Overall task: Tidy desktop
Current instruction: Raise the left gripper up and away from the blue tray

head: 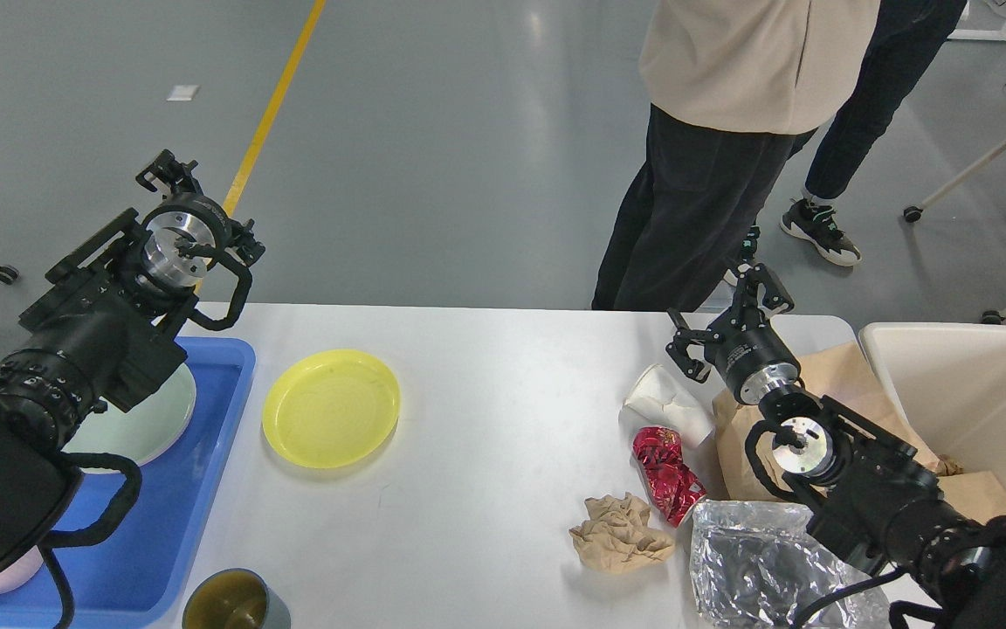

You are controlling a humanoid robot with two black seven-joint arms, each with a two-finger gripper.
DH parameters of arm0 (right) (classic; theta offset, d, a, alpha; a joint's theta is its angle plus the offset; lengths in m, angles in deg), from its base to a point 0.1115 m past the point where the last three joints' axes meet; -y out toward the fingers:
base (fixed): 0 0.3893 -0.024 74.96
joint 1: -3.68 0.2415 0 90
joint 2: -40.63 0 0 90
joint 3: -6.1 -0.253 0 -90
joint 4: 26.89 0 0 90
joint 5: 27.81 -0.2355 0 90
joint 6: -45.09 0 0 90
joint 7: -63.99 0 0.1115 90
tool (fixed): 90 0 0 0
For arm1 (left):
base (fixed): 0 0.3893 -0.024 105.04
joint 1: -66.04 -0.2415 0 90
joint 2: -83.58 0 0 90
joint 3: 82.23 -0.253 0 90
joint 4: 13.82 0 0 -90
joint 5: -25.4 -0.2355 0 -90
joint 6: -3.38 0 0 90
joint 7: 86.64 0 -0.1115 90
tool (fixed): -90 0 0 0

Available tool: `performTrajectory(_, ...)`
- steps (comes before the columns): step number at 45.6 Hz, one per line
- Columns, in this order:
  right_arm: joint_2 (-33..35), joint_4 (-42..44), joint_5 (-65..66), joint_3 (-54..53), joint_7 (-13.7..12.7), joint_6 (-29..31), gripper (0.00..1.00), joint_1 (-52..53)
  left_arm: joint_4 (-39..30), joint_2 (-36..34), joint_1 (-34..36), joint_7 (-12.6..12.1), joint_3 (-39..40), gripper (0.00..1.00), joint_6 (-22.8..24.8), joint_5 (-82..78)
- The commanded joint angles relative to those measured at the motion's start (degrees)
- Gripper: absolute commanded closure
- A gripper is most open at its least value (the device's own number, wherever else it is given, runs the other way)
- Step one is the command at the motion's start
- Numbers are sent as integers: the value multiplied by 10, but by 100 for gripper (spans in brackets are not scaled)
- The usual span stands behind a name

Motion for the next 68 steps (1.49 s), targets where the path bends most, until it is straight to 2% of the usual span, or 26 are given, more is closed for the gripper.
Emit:
performTrajectory(1,0,0,0,0,0,0,0,0,0,-2,3,-1,-1,4,5,0)
performTrajectory(10,0,0,0,0,0,0,0,0,0,-2,14,-34,-1,4,-4,-1)
performTrajectory(19,0,0,1,0,0,0,0,0,0,1,36,-34,-11,4,-16,-2)
performTrajectory(30,0,0,0,0,0,0,0,0,0,-14,47,-35,-111,4,-15,-2)
performTrajectory(48,0,0,0,0,0,0,0,0,-5,-17,51,-35,-124,4,-3,-4)
performTrajectory(59,0,0,0,0,0,0,0,0,-7,-21,55,-35,-136,4,69,-4)
performTrajectory(62,0,0,1,0,0,0,0,0,-7,-22,57,-34,-170,4,101,-4)
performTrajectory(68,0,0,1,0,0,0,0,0,-6,-29,68,-35,-290,4,153,-4)
